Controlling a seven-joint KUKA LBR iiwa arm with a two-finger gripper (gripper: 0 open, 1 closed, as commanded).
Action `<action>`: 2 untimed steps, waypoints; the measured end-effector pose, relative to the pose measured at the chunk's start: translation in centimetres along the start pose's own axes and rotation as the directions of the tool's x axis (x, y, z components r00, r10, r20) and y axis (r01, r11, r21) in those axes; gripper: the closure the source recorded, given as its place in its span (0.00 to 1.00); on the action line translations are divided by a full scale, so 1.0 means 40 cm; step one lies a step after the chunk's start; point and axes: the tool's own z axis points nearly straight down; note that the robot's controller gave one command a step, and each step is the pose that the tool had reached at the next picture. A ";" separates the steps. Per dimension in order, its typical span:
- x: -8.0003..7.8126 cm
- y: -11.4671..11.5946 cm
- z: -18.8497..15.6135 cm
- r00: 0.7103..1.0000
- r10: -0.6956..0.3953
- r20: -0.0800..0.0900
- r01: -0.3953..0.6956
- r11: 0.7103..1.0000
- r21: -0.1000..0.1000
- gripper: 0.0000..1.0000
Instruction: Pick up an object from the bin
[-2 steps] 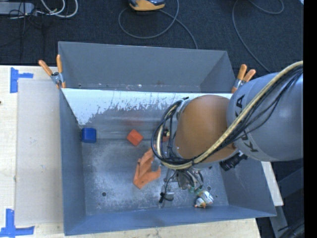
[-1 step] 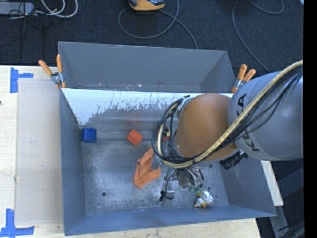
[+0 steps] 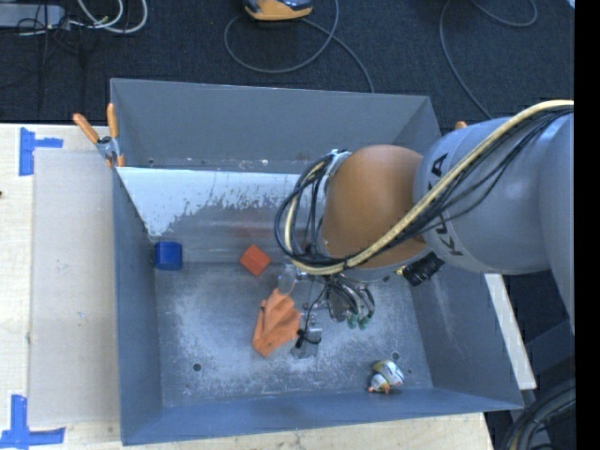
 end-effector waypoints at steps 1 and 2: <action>-0.032 0.040 0.070 0.995 0.096 0.003 -0.096 0.995 0.000 0.00; 0.015 0.049 0.118 0.999 -0.053 -0.001 0.053 0.999 0.000 0.00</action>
Offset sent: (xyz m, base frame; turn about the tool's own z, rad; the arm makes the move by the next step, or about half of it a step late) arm -0.0226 0.0168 -0.0635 -0.2418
